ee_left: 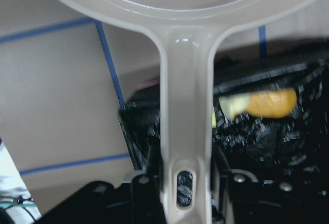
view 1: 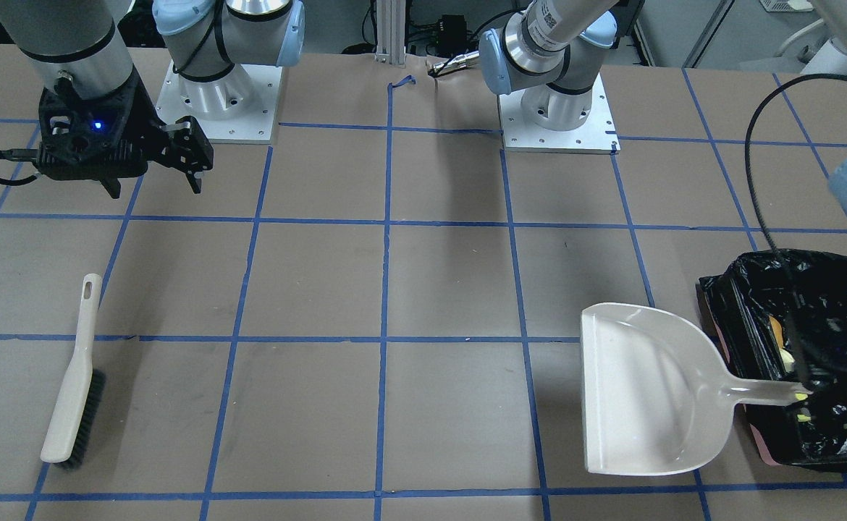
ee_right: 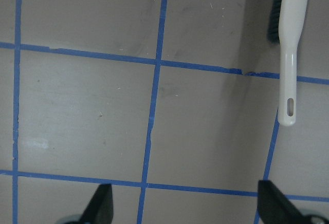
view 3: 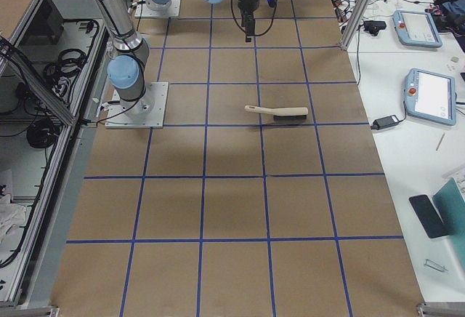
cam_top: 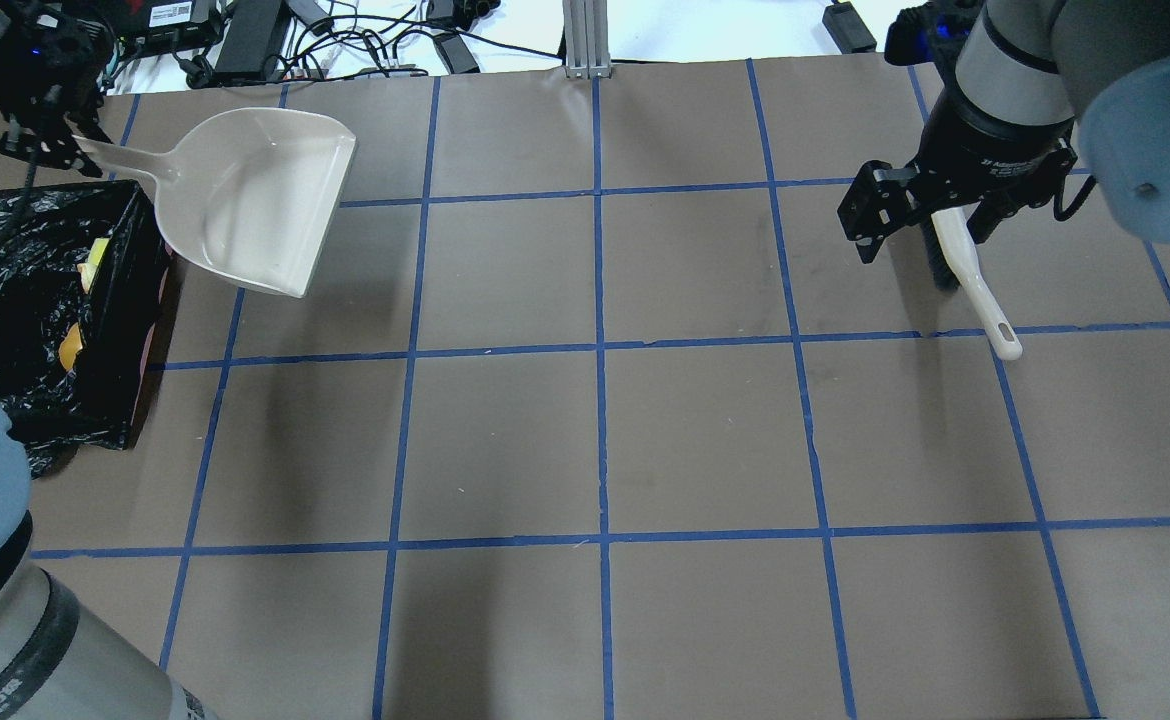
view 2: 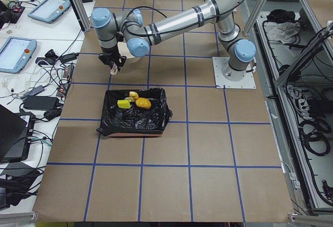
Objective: Sweep and dump trash into bin
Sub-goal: 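Lower the empty dustpan back onto the table with the left gripper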
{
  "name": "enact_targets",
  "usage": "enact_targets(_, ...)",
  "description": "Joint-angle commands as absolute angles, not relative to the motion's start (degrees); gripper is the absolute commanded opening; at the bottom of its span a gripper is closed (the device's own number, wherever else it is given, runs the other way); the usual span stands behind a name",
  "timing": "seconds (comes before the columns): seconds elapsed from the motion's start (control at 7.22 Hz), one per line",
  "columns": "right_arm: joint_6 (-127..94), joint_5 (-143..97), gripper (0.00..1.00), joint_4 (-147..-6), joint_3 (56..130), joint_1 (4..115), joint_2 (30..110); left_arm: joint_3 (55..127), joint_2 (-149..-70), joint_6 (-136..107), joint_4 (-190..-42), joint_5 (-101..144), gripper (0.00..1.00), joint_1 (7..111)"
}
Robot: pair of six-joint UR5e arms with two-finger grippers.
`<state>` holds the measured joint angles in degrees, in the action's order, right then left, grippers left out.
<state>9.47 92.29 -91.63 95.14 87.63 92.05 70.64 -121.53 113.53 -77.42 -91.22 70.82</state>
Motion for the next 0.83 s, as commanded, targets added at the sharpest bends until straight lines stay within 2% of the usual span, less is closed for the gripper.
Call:
enact_targets(0.0,9.4,92.5,1.0,-89.8,94.9,87.3,91.8,73.5,-124.3,107.3,-72.5,-91.1,0.09,75.2)
enact_targets(0.42,10.4,91.4,1.0,-96.2,94.8,87.7,92.3,78.6,-125.1,107.2,-68.2,-91.2,0.1,77.2)
enact_targets(0.69,10.3,91.2,1.0,-96.3,94.9,87.7,92.2,79.4,-125.0,107.1,-67.2,-91.4,0.1,77.6)
